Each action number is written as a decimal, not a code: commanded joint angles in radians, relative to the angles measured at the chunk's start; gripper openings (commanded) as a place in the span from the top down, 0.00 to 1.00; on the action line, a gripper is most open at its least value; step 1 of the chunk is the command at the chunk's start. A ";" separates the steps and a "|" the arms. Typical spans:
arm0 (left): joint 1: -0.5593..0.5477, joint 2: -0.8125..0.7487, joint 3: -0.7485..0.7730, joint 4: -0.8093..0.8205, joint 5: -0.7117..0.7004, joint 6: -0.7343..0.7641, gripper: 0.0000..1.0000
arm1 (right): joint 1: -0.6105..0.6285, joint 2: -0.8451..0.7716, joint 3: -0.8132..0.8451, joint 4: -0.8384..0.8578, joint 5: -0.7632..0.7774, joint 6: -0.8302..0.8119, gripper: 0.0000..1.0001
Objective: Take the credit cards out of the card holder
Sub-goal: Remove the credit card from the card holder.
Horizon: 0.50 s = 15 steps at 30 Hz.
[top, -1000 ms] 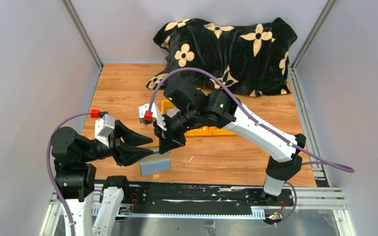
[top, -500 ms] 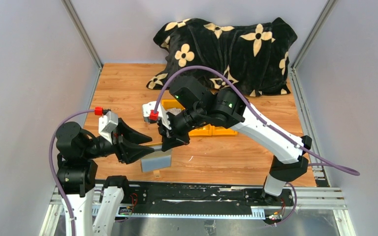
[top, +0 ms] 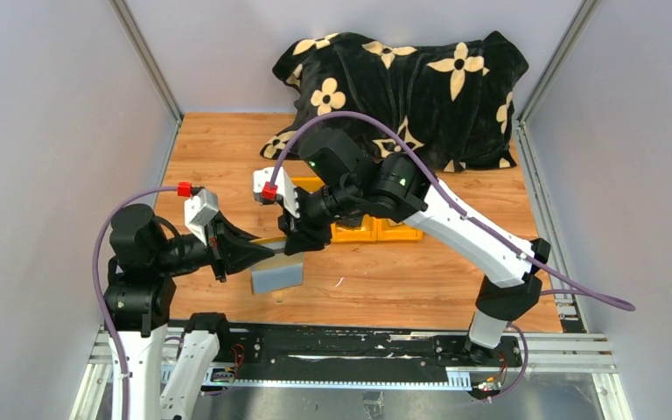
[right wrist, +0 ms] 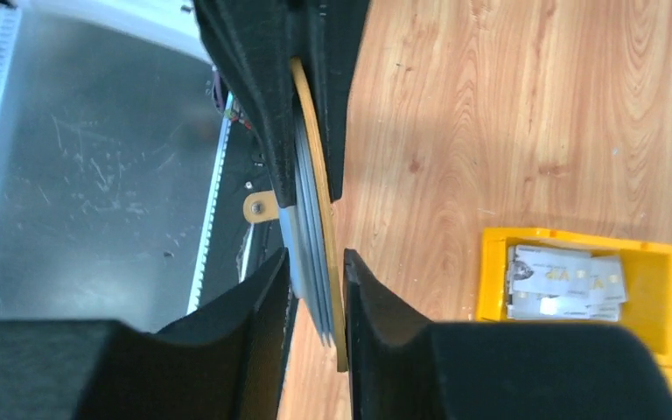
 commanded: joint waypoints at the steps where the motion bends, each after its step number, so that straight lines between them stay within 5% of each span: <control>1: 0.000 0.040 -0.001 -0.046 -0.185 0.054 1.00 | -0.095 -0.117 -0.210 0.391 -0.096 0.205 0.61; 4: 0.000 0.097 0.012 -0.042 -0.208 0.046 1.00 | -0.220 -0.276 -0.658 0.964 -0.261 0.542 0.46; 7: 0.000 0.134 0.011 0.040 -0.213 -0.047 1.00 | -0.304 -0.393 -0.997 1.616 -0.249 0.885 0.39; 15: 0.000 0.099 -0.116 0.530 -0.243 -0.475 1.00 | -0.327 -0.287 -1.206 2.112 -0.227 1.246 0.39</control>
